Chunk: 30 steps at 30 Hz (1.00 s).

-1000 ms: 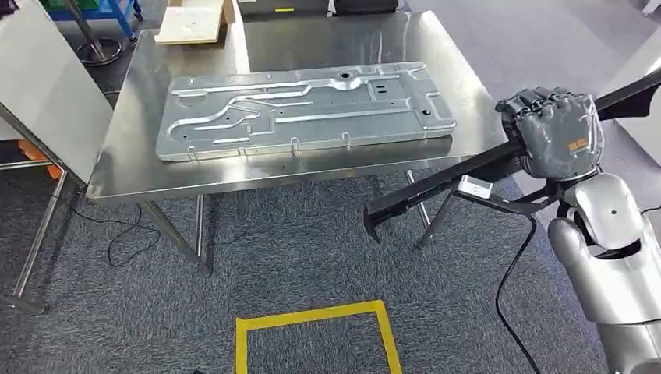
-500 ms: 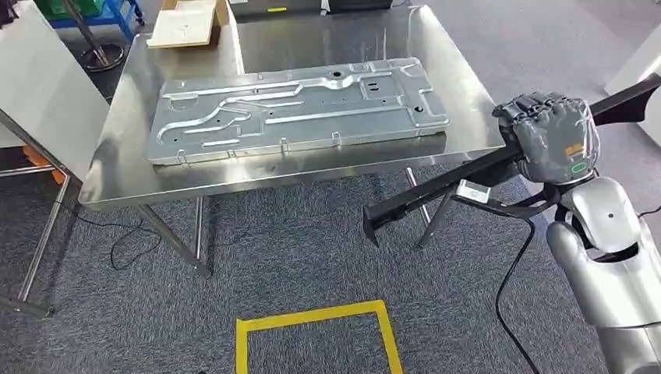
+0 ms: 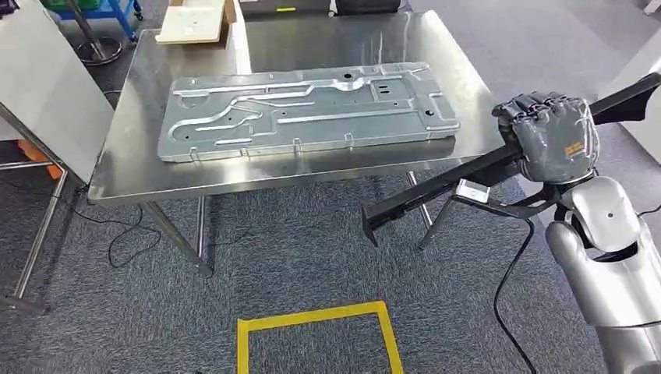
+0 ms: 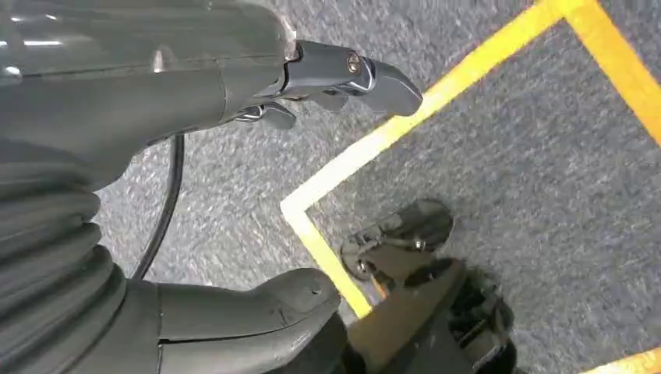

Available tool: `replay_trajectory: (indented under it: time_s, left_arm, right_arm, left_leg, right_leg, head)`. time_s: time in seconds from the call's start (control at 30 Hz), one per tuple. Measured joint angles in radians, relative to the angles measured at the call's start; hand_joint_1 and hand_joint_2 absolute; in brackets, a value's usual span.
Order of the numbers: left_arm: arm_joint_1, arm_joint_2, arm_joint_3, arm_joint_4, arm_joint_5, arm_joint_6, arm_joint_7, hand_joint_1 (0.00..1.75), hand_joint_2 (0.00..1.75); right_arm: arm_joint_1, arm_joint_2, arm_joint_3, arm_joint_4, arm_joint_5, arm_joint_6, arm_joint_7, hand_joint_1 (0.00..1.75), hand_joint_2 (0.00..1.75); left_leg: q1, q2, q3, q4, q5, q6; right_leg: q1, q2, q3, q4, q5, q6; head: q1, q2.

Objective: Take the parts from the cabinet and place them on the table.

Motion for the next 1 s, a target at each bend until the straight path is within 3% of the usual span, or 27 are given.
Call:
replay_trajectory:
  time_s: [0.03,0.07,0.1,0.13,0.2,0.23,0.27,0.37,0.43,0.47,0.5,0.57,0.6,0.63,0.67,0.73,0.77,0.8,0.83,0.9,0.93,0.97,1.0]
  left_arm:
    - [0.0,0.0,0.0,0.0,-0.001,0.0,0.0,0.0,1.75]
    - [0.0,0.0,0.0,0.0,-0.002,0.0,-0.001,0.0,1.75]
    - [0.001,0.0,0.0,0.0,-0.003,0.0,-0.001,0.0,1.75]
    - [0.001,0.0,0.0,0.0,-0.004,0.0,-0.001,0.0,1.75]
    - [0.001,0.0,0.0,0.0,-0.005,0.0,-0.002,0.0,1.75]
    - [0.001,-0.001,0.0,0.0,-0.006,0.0,-0.003,0.0,1.75]
    - [0.0,0.0,0.0,0.0,-0.006,0.0,-0.003,0.0,1.75]
    - [0.001,0.0,0.0,0.0,-0.007,0.0,-0.005,0.0,1.75]
    - [-0.001,0.001,0.0,0.0,-0.007,0.0,-0.005,0.0,1.75]
    - [-0.001,0.001,0.0,0.0,-0.007,0.0,-0.006,0.0,1.75]
    - [-0.002,0.0,0.0,0.0,-0.007,0.0,-0.006,0.0,1.75]
    - [0.001,0.0,0.0,0.0,-0.007,0.0,-0.006,0.0,1.75]
    - [0.003,0.0,0.0,0.0,-0.007,0.0,-0.006,0.0,1.75]
    - [0.005,0.0,0.0,0.0,-0.007,0.0,-0.006,0.0,1.75]
    - [0.005,0.0,0.0,0.0,-0.007,0.0,-0.006,0.0,1.75]
    - [0.005,0.001,0.0,0.0,-0.007,0.0,-0.006,0.0,1.75]
    - [0.006,0.002,0.0,0.0,-0.007,0.0,-0.007,0.0,1.75]
    - [0.005,0.003,0.0,0.0,-0.007,0.0,-0.01,0.0,1.75]
    - [0.004,0.003,0.0,0.0,-0.007,0.0,-0.011,0.0,1.75]
    - [0.007,0.005,0.0,0.0,-0.008,0.0,-0.012,0.0,1.75]
    - [0.007,0.005,0.0,0.0,-0.008,0.0,-0.012,0.0,1.75]
    - [0.007,0.005,0.0,0.0,-0.008,0.0,-0.014,0.0,1.75]
    - [0.006,0.006,0.0,0.0,-0.008,0.0,-0.014,0.0,1.75]
  right_arm:
    - [0.003,0.0,0.0,0.001,0.0,0.0,-0.001,1.75,1.75]
    - [0.007,0.001,0.0,0.003,0.0,0.0,-0.002,1.75,1.75]
    - [0.009,0.001,0.0,0.006,0.0,0.0,-0.004,1.75,1.75]
    - [0.009,0.002,0.001,0.008,0.0,0.0,-0.004,1.75,1.75]
    - [0.008,0.004,0.002,0.008,0.0,-0.002,-0.007,1.75,1.75]
    - [0.008,0.004,0.002,0.008,0.0,-0.003,-0.008,1.75,1.75]
    - [0.008,0.006,0.003,0.01,0.0,-0.004,-0.011,1.75,1.75]
    - [0.014,0.008,0.004,0.011,0.0,-0.007,-0.014,1.75,1.75]
    - [0.014,0.008,0.005,0.011,0.0,-0.008,-0.014,1.75,1.75]
    - [0.012,0.008,0.005,0.011,0.0,-0.01,-0.014,1.75,1.75]
    - [0.012,0.009,0.005,0.011,0.0,-0.01,-0.014,1.75,1.75]
    - [0.014,0.011,0.005,0.011,0.0,-0.01,-0.014,1.75,1.75]
    - [0.016,0.013,0.006,0.011,0.0,-0.01,-0.014,1.75,1.75]
    - [0.017,0.015,0.006,0.011,0.0,-0.01,-0.014,1.75,1.75]
    - [0.018,0.016,0.006,0.011,0.0,-0.011,-0.015,1.75,1.75]
    - [0.018,0.018,0.006,0.011,0.0,-0.011,-0.015,1.75,1.75]
    - [0.019,0.019,0.006,0.011,0.0,-0.012,-0.015,1.75,1.75]
    - [0.015,0.02,0.006,0.012,0.0,-0.016,-0.016,1.75,1.75]
    - [0.018,0.023,0.007,0.012,0.0,-0.016,-0.015,1.75,1.75]
    - [0.024,0.024,0.007,0.011,0.0,-0.017,-0.017,1.75,1.75]
    - [0.023,0.024,0.007,0.011,0.0,-0.017,-0.016,1.75,1.75]
    - [0.023,0.025,0.007,0.011,0.0,-0.018,-0.017,1.75,1.75]
    - [0.017,0.025,0.007,0.011,0.0,-0.018,-0.016,1.75,1.75]
  left_leg:
    - [-0.001,0.0,0.0,0.0,-0.001,0.002]
    - [-0.002,0.0,0.0,0.001,-0.003,0.003]
    - [-0.003,0.0,0.001,0.003,-0.006,0.003]
    - [-0.003,-0.001,0.004,0.005,-0.01,0.003]
    - [-0.001,-0.001,0.014,0.012,-0.022,-0.003]
    - [-0.001,-0.001,0.018,0.018,-0.03,-0.007]
    - [-0.007,-0.003,0.015,0.021,-0.035,-0.014]
    - [-0.006,-0.002,0.021,0.016,-0.041,-0.027]
    - [-0.008,-0.001,0.025,0.022,-0.053,-0.041]
    - [-0.006,-0.001,0.013,0.057,-0.069,-0.046]
    - [-0.004,-0.001,-0.022,0.125,-0.1,-0.05]
    - [-0.001,-0.001,-0.124,0.3,-0.163,-0.054]
    - [0.0,-0.001,-0.163,0.354,-0.166,-0.054]
    - [0.0,-0.001,-0.176,0.35,-0.14,-0.053]
    - [-0.001,-0.001,-0.164,0.299,-0.09,-0.049]
    - [-0.003,-0.002,-0.092,0.11,0.034,-0.034]
    - [-0.007,-0.003,-0.068,0.059,0.042,-0.021]
    - [-0.013,0.0,-0.054,0.039,0.021,-0.015]
    - [-0.016,0.002,-0.048,0.031,0.007,-0.013]
    - [-0.017,0.001,-0.032,0.004,-0.003,0.003]
    - [-0.013,-0.005,0.005,-0.009,-0.002,0.01]
    - [-0.011,-0.003,0.026,-0.019,-0.008,0.011]
    - [-0.009,-0.003,0.042,-0.024,-0.016,0.017]
  right_leg:
    - [0.0,0.0,-0.042,0.081,-0.032,0.003]
    - [0.0,0.0,-0.076,0.141,-0.046,0.005]
    - [-0.001,0.0,-0.088,0.154,-0.03,0.007]
    - [-0.001,0.0,-0.076,0.119,0.002,0.007]
    - [-0.002,-0.002,0.01,-0.054,0.099,0.004]
    - [-0.002,-0.004,0.048,-0.136,0.116,0.001]
    - [0.005,-0.004,0.058,-0.141,0.095,-0.004]
    - [0.011,0.001,0.056,-0.143,0.09,-0.024]
    - [-0.001,0.001,0.07,-0.153,0.088,-0.035]
    - [-0.001,0.0,0.077,-0.154,0.083,-0.043]
    - [0.0,-0.001,0.082,-0.154,0.079,-0.05]
    - [0.003,-0.002,0.091,-0.154,0.068,-0.054]
    - [0.004,-0.001,0.098,-0.154,0.061,-0.054]
    - [0.005,0.0,0.108,-0.154,0.054,-0.053]
    - [0.005,0.001,0.12,-0.154,0.045,-0.052]
    - [0.008,0.002,0.149,-0.155,0.025,-0.049]
    - [0.004,0.002,0.155,-0.159,0.015,-0.048]
    - [0.009,0.006,0.156,-0.16,0.009,-0.037]
    - [0.004,0.006,0.16,-0.17,0.007,-0.029]
    - [0.002,0.006,0.18,-0.164,0.024,-0.015]
    - [0.001,0.004,0.182,-0.152,0.021,-0.012]
    - [-0.002,0.0,0.174,-0.117,0.025,-0.011]
    - [0.0,0.001,0.137,-0.056,0.021,-0.01]
  head:
    - [0.0,0.0]
    - [0.0,0.0]
    - [0.0,0.0]
    - [0.0,0.0]
    - [0.0,0.0]
    - [0.0,0.0]
    - [0.0,0.0]
    - [0.0,0.0]
    - [0.0,0.0]
    - [-0.001,0.0]
    - [0.0,0.0]
    - [0.0,0.0]
    - [-0.001,0.0]
    - [-0.001,0.0]
    - [-0.001,0.0]
    - [-0.001,0.0]
    - [0.0,0.0]
    - [-0.001,0.0]
    - [0.0,0.0]
    - [0.001,0.0]
    - [-0.001,0.0]
    - [0.002,0.0]
    - [0.001,0.0]
